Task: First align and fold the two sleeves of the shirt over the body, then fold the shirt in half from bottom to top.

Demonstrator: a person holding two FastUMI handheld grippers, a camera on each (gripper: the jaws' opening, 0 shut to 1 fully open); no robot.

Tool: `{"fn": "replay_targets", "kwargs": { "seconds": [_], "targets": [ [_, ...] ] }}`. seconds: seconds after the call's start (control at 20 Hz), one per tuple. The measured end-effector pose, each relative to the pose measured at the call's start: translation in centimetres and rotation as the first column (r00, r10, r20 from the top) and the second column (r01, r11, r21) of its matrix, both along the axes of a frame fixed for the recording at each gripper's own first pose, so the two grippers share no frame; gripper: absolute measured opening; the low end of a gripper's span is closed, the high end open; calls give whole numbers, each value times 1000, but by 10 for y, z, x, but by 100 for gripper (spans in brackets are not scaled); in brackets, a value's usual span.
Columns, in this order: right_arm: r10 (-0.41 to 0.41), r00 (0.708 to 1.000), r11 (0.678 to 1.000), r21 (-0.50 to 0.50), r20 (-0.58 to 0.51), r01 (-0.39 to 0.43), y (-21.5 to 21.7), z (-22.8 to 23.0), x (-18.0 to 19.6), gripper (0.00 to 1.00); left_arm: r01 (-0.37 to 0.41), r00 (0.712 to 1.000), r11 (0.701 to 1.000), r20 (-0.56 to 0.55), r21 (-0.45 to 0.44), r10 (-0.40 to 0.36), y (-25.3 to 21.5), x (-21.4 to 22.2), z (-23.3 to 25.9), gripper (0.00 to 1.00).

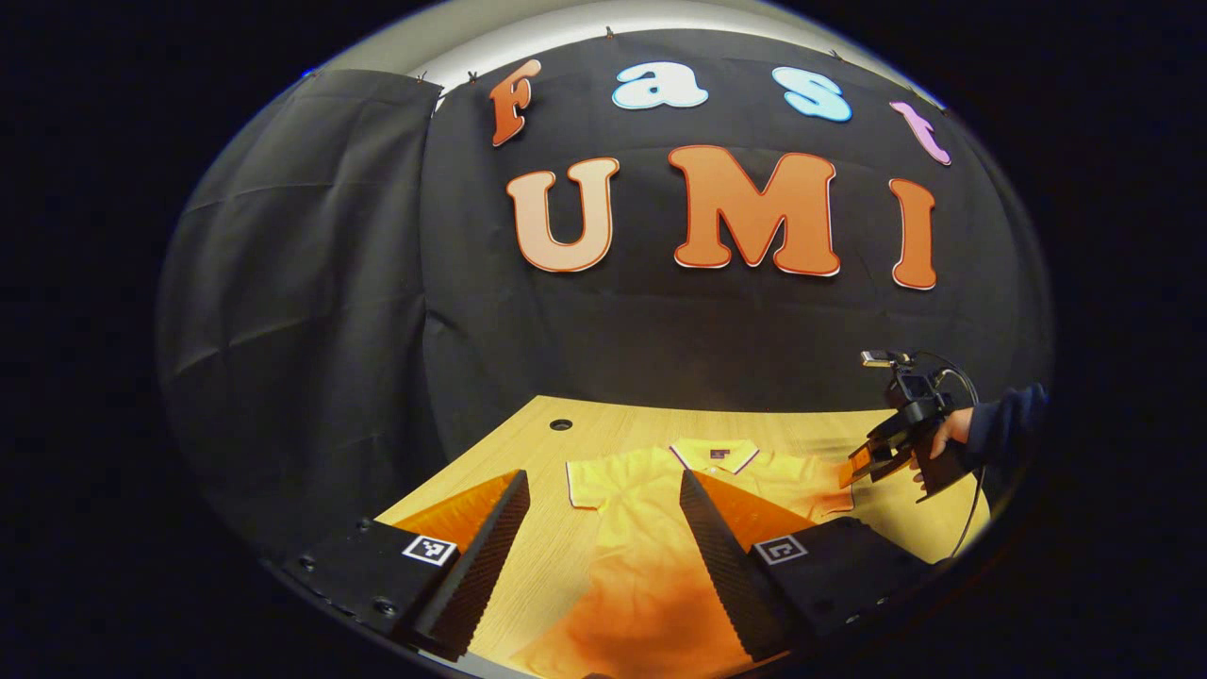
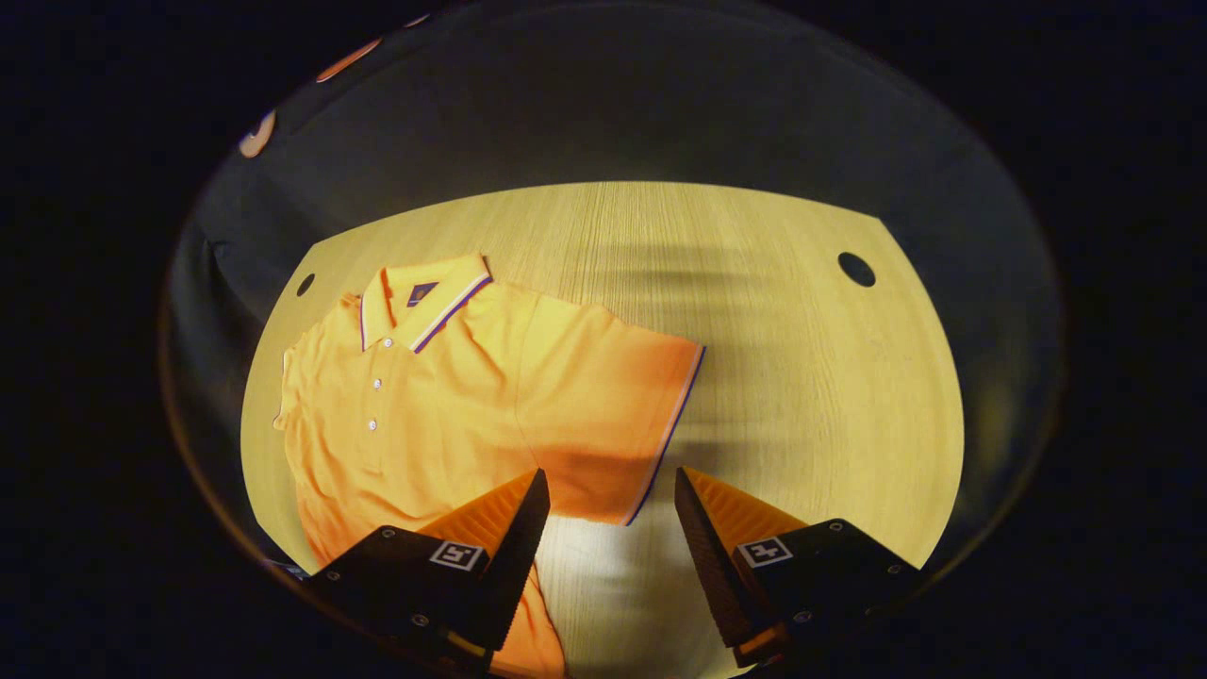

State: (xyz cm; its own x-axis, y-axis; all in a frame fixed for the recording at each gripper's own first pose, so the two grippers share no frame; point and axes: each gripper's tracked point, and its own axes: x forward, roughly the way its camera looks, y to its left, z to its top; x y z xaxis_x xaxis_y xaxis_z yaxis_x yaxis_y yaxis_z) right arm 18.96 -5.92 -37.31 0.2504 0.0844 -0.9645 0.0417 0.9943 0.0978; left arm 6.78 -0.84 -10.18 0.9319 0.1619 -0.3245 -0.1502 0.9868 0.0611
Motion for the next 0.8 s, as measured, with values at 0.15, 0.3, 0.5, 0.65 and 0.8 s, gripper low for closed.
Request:
{"fn": "replay_targets", "kwargs": {
  "seconds": [0.15,0.3,0.5,0.65,0.8],
  "targets": [
    [-36,996,999,-11,-81,35,-8,-23,5,76,-6,1000,1000,-15,12,6,2,7,-4,99],
    [-44,992,999,-32,-120,41,-11,-36,11,71,-12,999,1000,-36,4,12,2,12,-11,99],
    [-108,981,992,-80,-163,96,-14,-46,15,46,-5,998,1000,-58,0,5,-2,19,-17,99],
    [-123,982,991,-67,-143,115,-16,-45,21,24,6,998,1000,-64,-16,-7,-8,25,-23,99],
    [-119,980,991,34,-161,126,-4,-37,20,10,-5,998,1000,-63,-26,3,-4,28,-24,98]
  ]
}}
